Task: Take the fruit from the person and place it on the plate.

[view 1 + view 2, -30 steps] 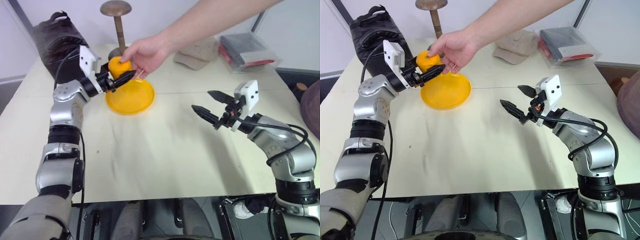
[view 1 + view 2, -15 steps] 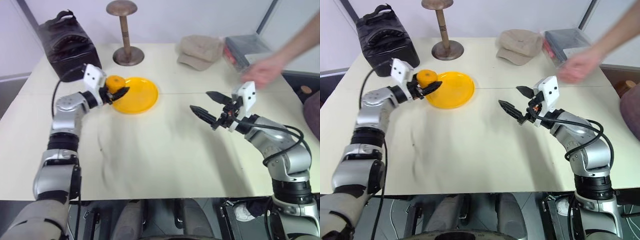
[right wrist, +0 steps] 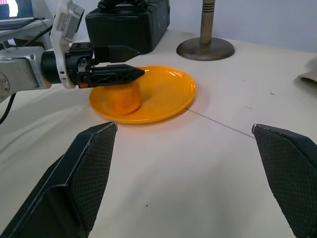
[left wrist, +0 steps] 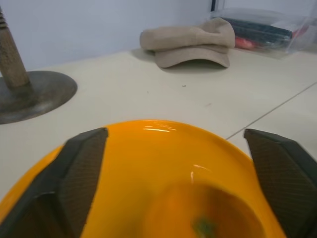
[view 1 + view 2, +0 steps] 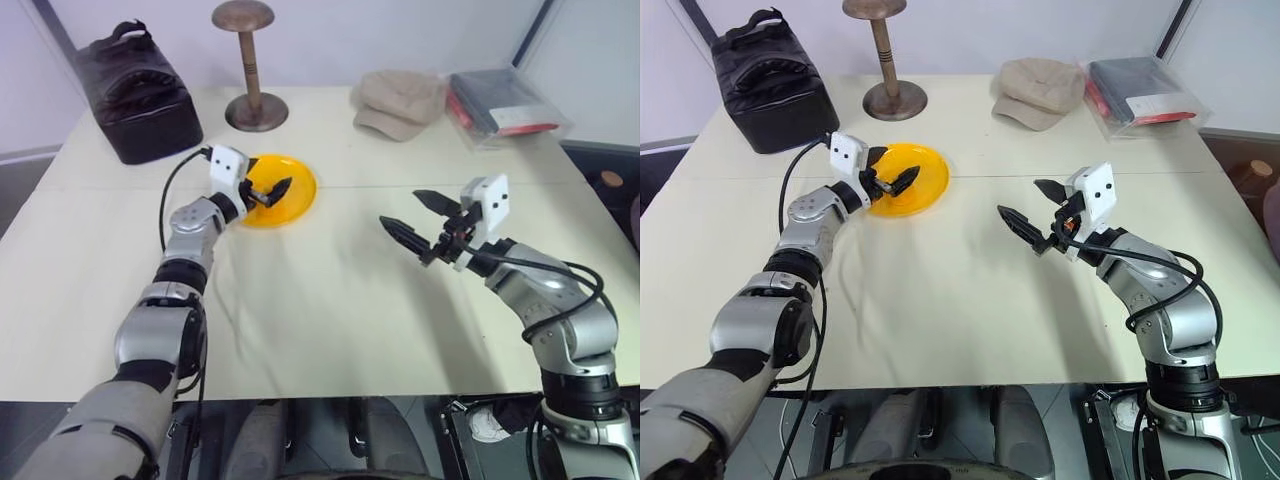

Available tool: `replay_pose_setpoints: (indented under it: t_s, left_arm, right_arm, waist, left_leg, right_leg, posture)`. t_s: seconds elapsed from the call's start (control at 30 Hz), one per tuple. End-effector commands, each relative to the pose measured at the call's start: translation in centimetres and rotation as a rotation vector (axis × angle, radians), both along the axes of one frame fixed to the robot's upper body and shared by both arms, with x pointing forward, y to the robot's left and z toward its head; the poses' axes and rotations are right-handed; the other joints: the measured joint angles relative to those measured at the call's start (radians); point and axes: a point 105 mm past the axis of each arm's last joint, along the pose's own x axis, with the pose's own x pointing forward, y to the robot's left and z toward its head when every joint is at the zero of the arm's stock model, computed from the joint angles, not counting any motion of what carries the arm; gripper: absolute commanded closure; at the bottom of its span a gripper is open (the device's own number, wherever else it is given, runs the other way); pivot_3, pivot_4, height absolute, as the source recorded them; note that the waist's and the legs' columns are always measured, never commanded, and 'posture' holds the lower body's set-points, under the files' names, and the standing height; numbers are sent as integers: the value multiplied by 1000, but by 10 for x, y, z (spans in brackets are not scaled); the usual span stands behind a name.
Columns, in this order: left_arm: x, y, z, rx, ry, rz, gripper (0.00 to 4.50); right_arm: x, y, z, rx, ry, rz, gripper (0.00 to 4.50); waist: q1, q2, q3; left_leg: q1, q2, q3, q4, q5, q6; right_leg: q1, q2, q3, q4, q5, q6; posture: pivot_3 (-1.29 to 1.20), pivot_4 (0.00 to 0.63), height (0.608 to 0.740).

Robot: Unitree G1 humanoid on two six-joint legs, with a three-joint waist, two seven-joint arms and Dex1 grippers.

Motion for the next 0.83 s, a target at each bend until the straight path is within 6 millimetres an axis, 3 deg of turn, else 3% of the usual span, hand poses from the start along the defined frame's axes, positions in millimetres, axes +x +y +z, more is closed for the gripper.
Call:
replay_pose_setpoints:
  t_s: [0.03,0.2,0.37,0.57,0.83]
  left_arm:
    - [3,1,21,10,-80,18,20]
    - [0,27,47,-24,-161,56,20]
    - [-31,89,73,30,-231,130,20]
    - [-81,129,64,148,-143,231,20]
    - [-132,155,45,116,-40,358,20]
  right_arm:
    - [-4,-3,15,-1,-59,-7,0]
    - [-1,-6,15,0,-63,-18,0]
    - [16,-30,14,9,-84,-117,0]
    - [31,-44,9,10,-101,-174,0]
    - [46,-44,-4,19,-84,-173,0]
  waist:
    - [0,0,0]
    - [-4,0,0]
    - [-26,0,0]
    - [-24,1,0]
    - [-27,1,0]
  left_leg:
    - [0,0,0,0,0,0]
    - [0,0,0,0,0,0]
    - [1,1,0,-1,0,0]
    - [1,1,0,-3,0,0]
    - [2,1,0,-3,0,0]
  right_leg:
    - [0,0,0,0,0,0]
    - [0,0,0,0,0,0]
    - [0,0,1,0,0,0]
    - [-1,-3,2,0,0,0]
    - [-1,-4,2,-1,0,-1]
  posture:
    - [0,150,740]
    - [0,150,740]
    - [0,150,740]
    - [0,150,740]
    - [0,150,740]
